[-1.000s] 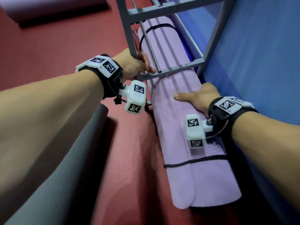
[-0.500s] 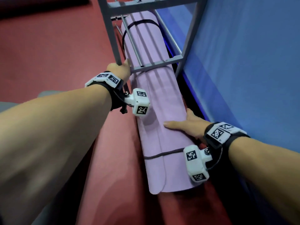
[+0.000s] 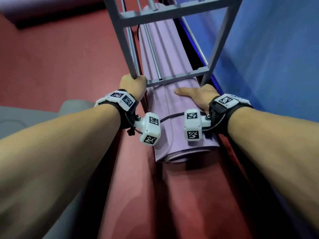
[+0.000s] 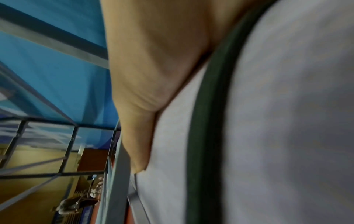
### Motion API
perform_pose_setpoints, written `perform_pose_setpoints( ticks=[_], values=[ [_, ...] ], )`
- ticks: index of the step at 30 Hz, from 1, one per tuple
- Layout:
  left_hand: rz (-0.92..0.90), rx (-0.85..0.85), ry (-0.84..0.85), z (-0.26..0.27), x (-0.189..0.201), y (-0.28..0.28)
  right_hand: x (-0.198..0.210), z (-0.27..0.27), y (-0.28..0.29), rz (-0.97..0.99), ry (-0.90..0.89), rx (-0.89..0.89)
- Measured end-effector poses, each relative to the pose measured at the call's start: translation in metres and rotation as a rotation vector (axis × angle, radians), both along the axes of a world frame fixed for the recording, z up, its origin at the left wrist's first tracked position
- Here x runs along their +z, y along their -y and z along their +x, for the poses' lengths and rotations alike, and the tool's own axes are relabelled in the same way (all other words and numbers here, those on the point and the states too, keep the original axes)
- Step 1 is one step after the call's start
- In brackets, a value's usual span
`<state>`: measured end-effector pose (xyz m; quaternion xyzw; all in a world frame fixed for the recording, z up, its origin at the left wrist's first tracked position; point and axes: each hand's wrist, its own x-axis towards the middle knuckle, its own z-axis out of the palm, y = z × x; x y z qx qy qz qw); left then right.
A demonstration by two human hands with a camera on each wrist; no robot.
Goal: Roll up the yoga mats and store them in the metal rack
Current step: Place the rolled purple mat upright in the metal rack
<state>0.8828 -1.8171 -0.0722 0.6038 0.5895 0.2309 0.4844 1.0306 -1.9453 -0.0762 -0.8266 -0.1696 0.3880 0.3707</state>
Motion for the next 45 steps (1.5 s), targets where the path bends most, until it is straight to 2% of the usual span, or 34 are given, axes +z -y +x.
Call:
perform_pose_setpoints(
  ticks=[4,5,6,9,10,14,15,17,20,22,23,25,28,32,34,35,37,41,45],
  values=[
    [0.038,-0.019,0.033,0.007,0.001,0.001,0.002,0.014,0.000,0.016,0.080,-0.008],
    [0.050,-0.022,0.025,0.008,-0.001,0.002,-0.002,0.016,0.006,-0.019,0.045,0.008],
    [0.057,-0.030,0.008,0.010,-0.002,0.006,-0.005,0.018,0.017,-0.066,-0.032,0.034],
    [0.059,0.005,-0.006,0.008,-0.002,0.008,-0.006,0.010,0.052,-0.197,-0.481,0.142],
    [0.058,0.010,-0.016,0.007,-0.001,0.008,-0.007,0.008,0.062,-0.213,-0.569,0.155],
    [0.076,0.008,-0.037,0.010,0.005,0.011,-0.013,0.001,0.077,-0.107,-0.634,0.126],
    [0.082,0.011,-0.047,0.009,0.006,0.012,-0.012,-0.003,0.076,-0.062,-0.611,0.136],
    [0.079,0.013,-0.036,0.007,0.005,0.011,-0.014,-0.005,0.070,0.008,-0.453,0.111],
    [0.068,-0.013,-0.035,0.005,0.004,0.010,-0.013,-0.003,0.049,0.148,-0.158,-0.082],
    [0.079,-0.030,-0.056,0.004,0.006,0.011,-0.013,-0.003,0.034,0.224,-0.046,-0.181],
    [0.085,-0.039,-0.063,0.004,0.007,0.010,-0.014,-0.004,0.031,0.237,-0.021,-0.173],
    [0.085,-0.055,-0.078,0.003,0.008,0.009,-0.014,-0.009,0.035,0.232,0.012,-0.007],
    [0.083,-0.060,-0.083,0.003,0.010,0.010,-0.010,-0.006,0.046,0.125,0.147,0.369],
    [0.069,-0.046,-0.066,0.003,0.010,0.011,-0.012,-0.002,0.044,0.020,0.223,0.542],
    [0.072,-0.036,-0.057,0.003,0.011,0.011,-0.016,-0.007,0.048,-0.127,0.330,0.631],
    [0.068,-0.034,-0.051,0.003,0.011,0.011,-0.020,-0.008,0.050,-0.172,0.394,0.603],
    [0.055,-0.039,-0.046,0.003,0.010,0.011,-0.027,-0.013,0.049,-0.188,0.463,0.426],
    [0.064,-0.052,-0.039,0.003,0.008,0.009,-0.033,-0.030,0.047,-0.171,0.392,0.118],
    [0.075,-0.064,-0.049,0.002,0.005,0.005,-0.032,-0.044,0.036,-0.119,0.338,-0.017]
  ],
)
